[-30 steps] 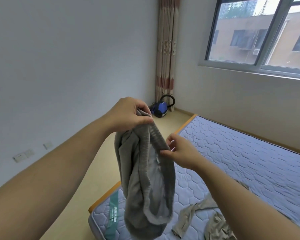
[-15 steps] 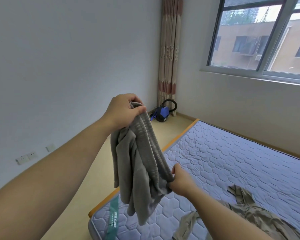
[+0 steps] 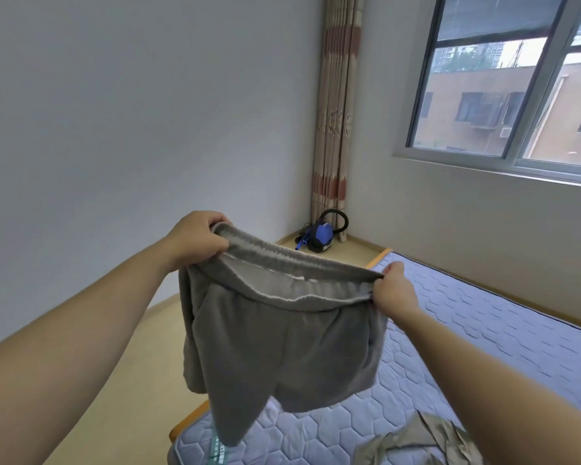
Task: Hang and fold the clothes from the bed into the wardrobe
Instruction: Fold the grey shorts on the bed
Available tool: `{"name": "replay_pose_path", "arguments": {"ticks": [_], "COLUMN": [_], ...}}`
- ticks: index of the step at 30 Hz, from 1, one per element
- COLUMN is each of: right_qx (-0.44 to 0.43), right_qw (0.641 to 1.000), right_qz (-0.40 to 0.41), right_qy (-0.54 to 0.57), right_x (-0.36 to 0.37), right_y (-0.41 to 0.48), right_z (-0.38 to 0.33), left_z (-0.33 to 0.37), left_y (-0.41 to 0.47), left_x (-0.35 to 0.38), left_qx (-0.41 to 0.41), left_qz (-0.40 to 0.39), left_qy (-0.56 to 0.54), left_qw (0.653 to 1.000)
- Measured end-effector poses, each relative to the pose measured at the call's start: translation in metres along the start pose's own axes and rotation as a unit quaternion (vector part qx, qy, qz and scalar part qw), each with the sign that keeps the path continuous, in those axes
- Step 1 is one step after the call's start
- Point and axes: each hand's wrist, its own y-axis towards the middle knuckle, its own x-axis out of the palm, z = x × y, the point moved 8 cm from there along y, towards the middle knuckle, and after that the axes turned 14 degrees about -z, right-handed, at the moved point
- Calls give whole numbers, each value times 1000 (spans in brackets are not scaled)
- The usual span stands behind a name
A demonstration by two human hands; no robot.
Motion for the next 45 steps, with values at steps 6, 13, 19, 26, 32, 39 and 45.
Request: {"name": "replay_pose_path", "arguments": {"ticks": [6,13,19,26,32,39,45], "right_qx": [-112,-13,-26,-29,24,23,10], "right_qw": [893,969,974,973,971,973,968], "right_qz": [-164,-242,-227,-180,-170,-202,-219], "right_qy": [-404,-51,14,-140,-164,-106,-122], "right_x": [-28,-60,-59,-55,-70,-66,-66], "right_y": [-1,-4,-8,-12,-13,-10,-10], "right_z": [-51,-51,-58,-71,-52,-44,-43], "left_z": [-51,-69,-78,-57,-57,-62,-80], "left_y": [1,-5,-5,-1,-6,-10,-12], "left_x": [-2,-3,5,20,17,23,21], "left_qx": [-103,-140,-174,-114,-129,-160,-226], "left_qz": [37,-2,6,-52,-92,-107,-59], "left_qy": [-18,-7,-71,5,6,-56,-123], "left_qw": [994,990,982,992,987,980,964]}}
